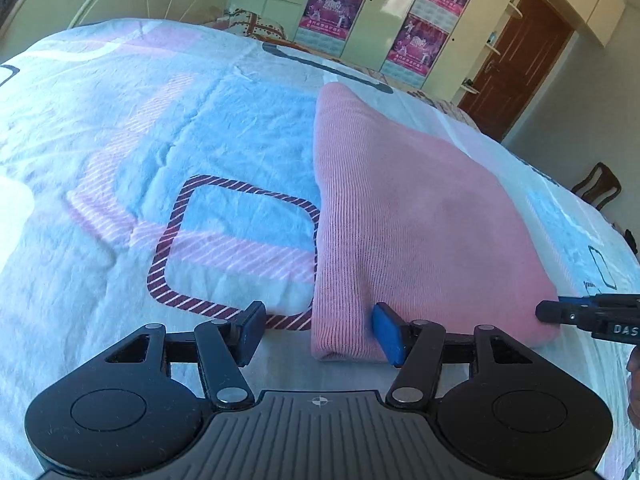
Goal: Fold small clothes
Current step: 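Open both grippers, press the fold flat, and withdraw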
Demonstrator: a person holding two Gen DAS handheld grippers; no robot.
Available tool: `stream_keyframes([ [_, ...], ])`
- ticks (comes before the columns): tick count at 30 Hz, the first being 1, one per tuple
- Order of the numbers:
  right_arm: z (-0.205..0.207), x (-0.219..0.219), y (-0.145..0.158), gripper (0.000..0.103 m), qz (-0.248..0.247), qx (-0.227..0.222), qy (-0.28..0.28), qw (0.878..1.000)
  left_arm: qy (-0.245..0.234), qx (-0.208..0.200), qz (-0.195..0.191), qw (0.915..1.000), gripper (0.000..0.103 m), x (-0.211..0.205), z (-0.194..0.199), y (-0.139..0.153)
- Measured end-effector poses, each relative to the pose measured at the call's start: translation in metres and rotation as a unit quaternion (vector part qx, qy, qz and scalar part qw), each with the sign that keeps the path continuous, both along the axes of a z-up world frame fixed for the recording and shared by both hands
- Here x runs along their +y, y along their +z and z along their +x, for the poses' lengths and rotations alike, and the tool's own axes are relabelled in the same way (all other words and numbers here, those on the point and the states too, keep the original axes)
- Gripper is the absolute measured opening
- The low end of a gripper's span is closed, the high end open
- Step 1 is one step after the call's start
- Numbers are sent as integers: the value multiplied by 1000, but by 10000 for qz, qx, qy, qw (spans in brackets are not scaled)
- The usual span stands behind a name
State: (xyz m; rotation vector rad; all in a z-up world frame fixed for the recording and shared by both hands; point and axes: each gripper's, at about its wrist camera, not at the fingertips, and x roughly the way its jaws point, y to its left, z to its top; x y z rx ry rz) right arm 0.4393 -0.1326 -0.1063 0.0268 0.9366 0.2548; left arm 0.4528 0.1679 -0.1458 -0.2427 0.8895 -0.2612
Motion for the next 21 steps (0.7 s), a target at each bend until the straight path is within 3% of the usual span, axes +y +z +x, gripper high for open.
stream_keyframes([
  [2,7,0,-4,4,35,79,-1,10000,28,-92,-23,10000,59,-2,-2,4],
  [4,3,-5,8,4,40,-209,-86,9997,-10,-172,-51,9998,59,-3,-5,8],
  [7,-3,-12,11,4,-89,-237,-120,9996,-13,-15,262,9997,59,-9,-5,2],
  [10,1,-4,-19,6,-439,63,-49,9990,-71,-90,703,9975,59,-19,-12,2],
  [13,-2,-6,-25,5,-310,-76,-247,9992,-102,-132,1125,9935,59,-27,-21,8],
  [14,-4,-7,-23,10,-272,-91,-321,9991,-89,-111,1206,9926,59,-28,-24,7],
  [15,-8,-9,-20,24,-241,-94,-422,9988,-57,-68,1264,9919,59,-29,-29,8],
  [17,-25,-14,-8,34,-162,-204,-579,9980,-41,-118,1329,9911,59,-29,-47,13],
  [21,-80,-15,22,33,-133,-548,-491,9972,8,-395,1328,9904,59,-35,-100,37],
])
